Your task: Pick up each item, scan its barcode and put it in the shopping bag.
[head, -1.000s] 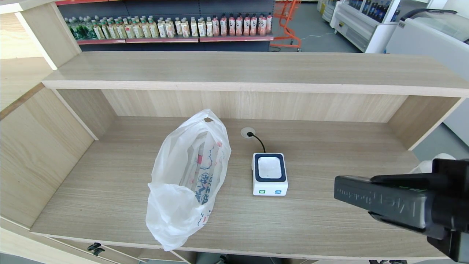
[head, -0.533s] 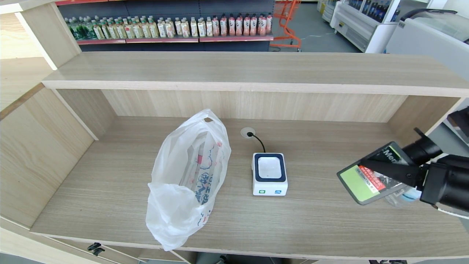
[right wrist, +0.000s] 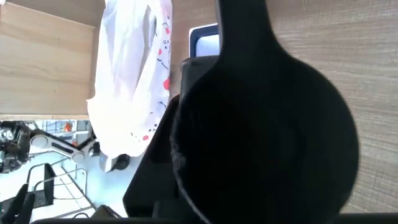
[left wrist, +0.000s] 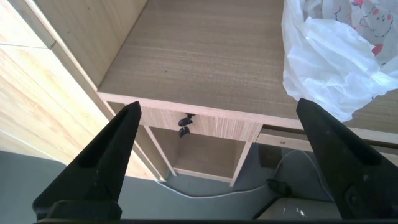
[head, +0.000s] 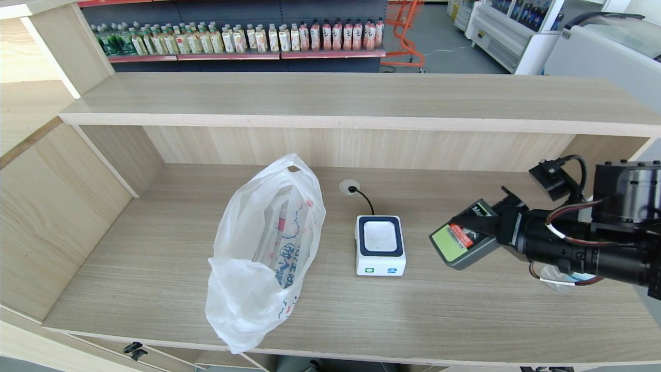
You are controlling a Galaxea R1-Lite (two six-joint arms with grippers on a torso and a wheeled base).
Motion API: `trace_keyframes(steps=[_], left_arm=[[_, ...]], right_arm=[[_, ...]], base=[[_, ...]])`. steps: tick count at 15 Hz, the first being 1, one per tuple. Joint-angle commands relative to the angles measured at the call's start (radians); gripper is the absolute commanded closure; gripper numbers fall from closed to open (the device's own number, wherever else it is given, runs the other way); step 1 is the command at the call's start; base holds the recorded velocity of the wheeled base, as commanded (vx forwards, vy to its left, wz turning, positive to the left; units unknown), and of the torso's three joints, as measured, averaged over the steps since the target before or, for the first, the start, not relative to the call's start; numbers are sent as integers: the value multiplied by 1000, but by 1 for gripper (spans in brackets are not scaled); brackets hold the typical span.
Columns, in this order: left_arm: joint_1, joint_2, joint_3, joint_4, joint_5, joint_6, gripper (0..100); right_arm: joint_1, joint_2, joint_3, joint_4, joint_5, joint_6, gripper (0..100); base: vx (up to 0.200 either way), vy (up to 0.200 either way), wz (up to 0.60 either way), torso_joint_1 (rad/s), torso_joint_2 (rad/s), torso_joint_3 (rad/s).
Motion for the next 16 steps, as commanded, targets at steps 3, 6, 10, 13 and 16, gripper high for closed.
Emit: trace_keyframes(steps=[3, 6, 10, 13, 16], left_arm=[[0, 0, 0, 0, 1, 0, 0], [2, 0, 0, 0, 1, 0, 0], [0, 0, 0, 0, 1, 0, 0], [0, 0, 0, 0, 1, 0, 0], [0, 0, 0, 0, 1, 0, 0]], right_arm=[[91, 198, -134, -22, -22, 1, 100], [132, 281, -212, -44, -58, -18, 100], [165, 346, -242, -50, -85, -88, 100], [181, 393, -252, -114, -85, -96, 100], [181, 425, -291, -125, -96, -96, 100]], base=[[0, 0, 0, 0, 0, 0], [0, 0, 0, 0, 0, 0], [0, 0, 0, 0, 0, 0], [0, 0, 0, 0, 0, 0], [0, 0, 0, 0, 0, 0]])
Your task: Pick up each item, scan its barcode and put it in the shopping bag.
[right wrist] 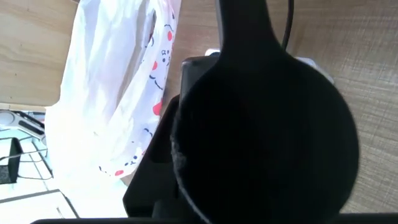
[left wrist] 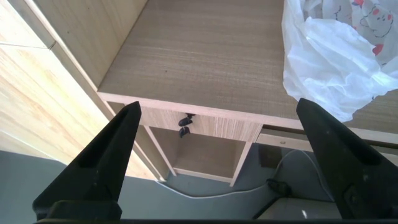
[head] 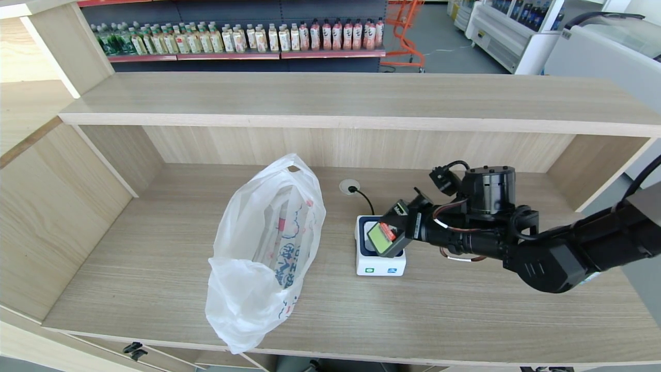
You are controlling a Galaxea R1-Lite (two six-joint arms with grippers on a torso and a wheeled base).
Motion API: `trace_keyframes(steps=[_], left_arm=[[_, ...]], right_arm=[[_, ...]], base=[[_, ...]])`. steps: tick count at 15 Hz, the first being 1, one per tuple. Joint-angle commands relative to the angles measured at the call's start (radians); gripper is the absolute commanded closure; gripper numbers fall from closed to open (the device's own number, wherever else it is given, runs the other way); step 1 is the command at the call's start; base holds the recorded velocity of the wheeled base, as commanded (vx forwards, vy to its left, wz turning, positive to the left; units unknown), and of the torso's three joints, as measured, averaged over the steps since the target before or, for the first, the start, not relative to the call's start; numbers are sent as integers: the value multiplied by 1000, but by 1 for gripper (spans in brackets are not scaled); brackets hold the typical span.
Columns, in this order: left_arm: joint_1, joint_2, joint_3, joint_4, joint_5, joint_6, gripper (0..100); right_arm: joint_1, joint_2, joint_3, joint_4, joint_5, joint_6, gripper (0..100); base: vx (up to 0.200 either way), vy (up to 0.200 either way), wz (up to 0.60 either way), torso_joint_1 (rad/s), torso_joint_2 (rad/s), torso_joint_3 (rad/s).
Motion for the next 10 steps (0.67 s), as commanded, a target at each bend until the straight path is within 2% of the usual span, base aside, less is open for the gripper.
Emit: trace_keyframes(steps=[1, 7, 10], left_arm=[[1, 0, 0, 0, 0, 0, 0], [0, 0, 0, 0, 0, 0, 0], [0, 0, 0, 0, 0, 0, 0]], right_arm=[[1, 35, -14, 1, -14, 1, 100], [7, 26, -14, -28, -23, 12, 100], [41, -188, 17, -70, -26, 1, 100]], base=[[0, 0, 0, 0, 0, 0], [0, 0, 0, 0, 0, 0], [0, 0, 0, 0, 0, 0]])
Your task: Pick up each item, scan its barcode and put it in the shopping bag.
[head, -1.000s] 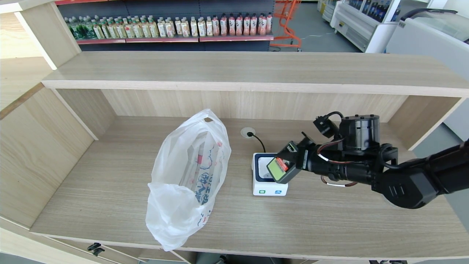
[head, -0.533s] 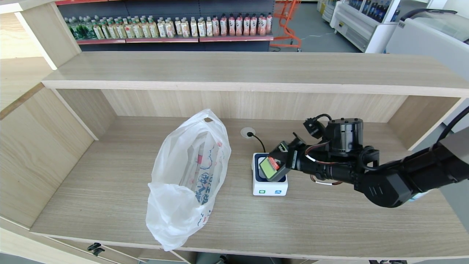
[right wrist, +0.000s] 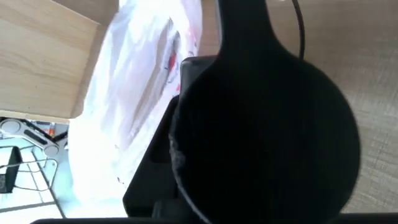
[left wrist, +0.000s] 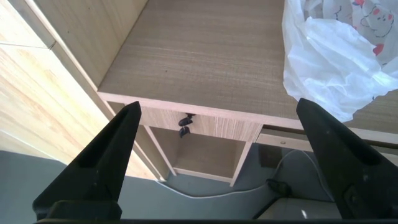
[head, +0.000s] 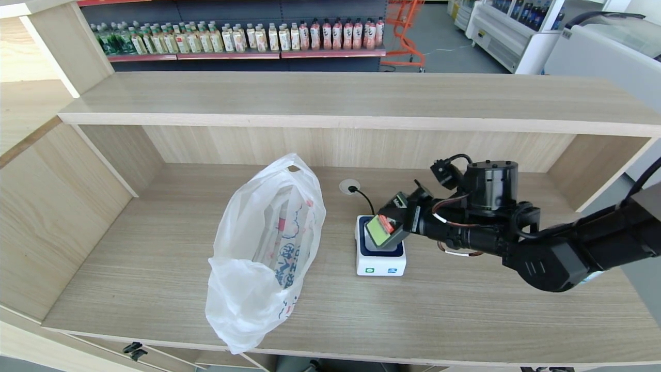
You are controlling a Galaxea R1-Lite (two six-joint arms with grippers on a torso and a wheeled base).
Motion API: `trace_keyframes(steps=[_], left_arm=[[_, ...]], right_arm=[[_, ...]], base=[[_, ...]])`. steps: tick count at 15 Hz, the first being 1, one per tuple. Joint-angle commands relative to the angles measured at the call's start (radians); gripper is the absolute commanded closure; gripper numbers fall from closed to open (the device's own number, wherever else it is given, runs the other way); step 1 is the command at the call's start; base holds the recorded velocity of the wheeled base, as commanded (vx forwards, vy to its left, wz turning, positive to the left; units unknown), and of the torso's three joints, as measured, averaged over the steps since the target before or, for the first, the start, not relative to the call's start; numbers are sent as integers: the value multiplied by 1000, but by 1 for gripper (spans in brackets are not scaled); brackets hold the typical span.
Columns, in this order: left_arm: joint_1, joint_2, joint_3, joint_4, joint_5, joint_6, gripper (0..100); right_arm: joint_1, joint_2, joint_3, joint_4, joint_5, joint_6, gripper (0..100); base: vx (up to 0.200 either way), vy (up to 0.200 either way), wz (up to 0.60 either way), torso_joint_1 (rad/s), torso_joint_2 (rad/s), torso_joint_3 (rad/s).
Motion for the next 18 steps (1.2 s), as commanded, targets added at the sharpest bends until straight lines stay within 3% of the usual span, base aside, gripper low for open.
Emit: trace_keyframes(steps=[1, 4, 5, 8, 18], left_arm=[[0, 0, 0, 0, 1, 0, 0], [0, 0, 0, 0, 1, 0, 0], [0, 0, 0, 0, 1, 0, 0], [0, 0, 0, 0, 1, 0, 0], [0, 1, 0, 0, 1, 2, 0]], right_arm=[[28, -274, 58, -42, 3, -100, 100], [20, -492, 277, -45, 7, -402, 100], [20, -553, 353, -43, 7, -424, 100], [26, -624, 445, -42, -1, -433, 100], [26, -668, 494, -30, -71, -373, 100]], base=[[0, 0, 0, 0, 0, 0], [0, 0, 0, 0, 0, 0], [0, 0, 0, 0, 0, 0], [0, 0, 0, 0, 0, 0], [-20, 0, 0, 0, 0, 0]])
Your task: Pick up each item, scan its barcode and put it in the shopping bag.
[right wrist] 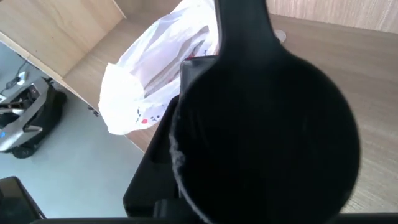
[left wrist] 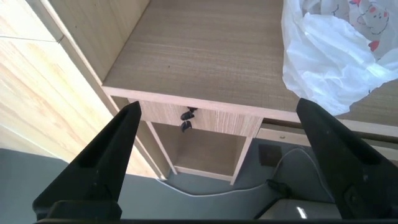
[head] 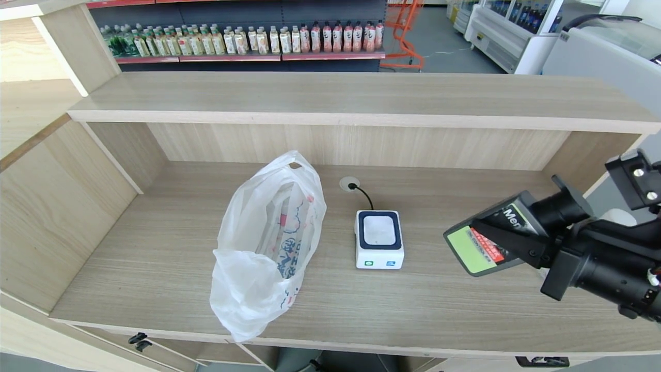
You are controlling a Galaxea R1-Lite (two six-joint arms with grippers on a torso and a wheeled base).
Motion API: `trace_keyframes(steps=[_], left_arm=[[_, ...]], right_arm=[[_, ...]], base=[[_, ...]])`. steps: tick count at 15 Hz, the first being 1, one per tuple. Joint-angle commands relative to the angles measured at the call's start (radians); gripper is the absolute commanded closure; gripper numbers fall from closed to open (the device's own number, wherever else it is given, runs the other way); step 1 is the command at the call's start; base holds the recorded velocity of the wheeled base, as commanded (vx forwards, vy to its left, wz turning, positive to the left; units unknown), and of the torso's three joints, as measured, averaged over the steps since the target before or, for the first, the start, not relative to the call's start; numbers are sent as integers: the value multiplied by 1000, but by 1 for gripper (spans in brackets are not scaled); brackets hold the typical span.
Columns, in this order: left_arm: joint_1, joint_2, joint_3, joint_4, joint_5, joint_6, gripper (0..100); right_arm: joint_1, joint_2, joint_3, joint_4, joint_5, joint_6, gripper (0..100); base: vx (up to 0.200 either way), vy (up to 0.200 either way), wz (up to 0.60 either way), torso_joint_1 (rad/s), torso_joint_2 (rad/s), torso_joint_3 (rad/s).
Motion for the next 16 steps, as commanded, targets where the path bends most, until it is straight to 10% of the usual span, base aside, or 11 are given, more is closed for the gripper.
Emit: trace_keyframes(steps=[1, 16], left_arm=[[0, 0, 0, 0, 1, 0, 0], [0, 0, 0, 0, 1, -3, 0]], right_arm=[[2, -8, 11, 0, 0, 34, 100], [111, 417, -368, 66, -3, 294, 100]], base=[[0, 0, 0, 0, 0, 0], [0, 120, 0, 5, 3, 2]])
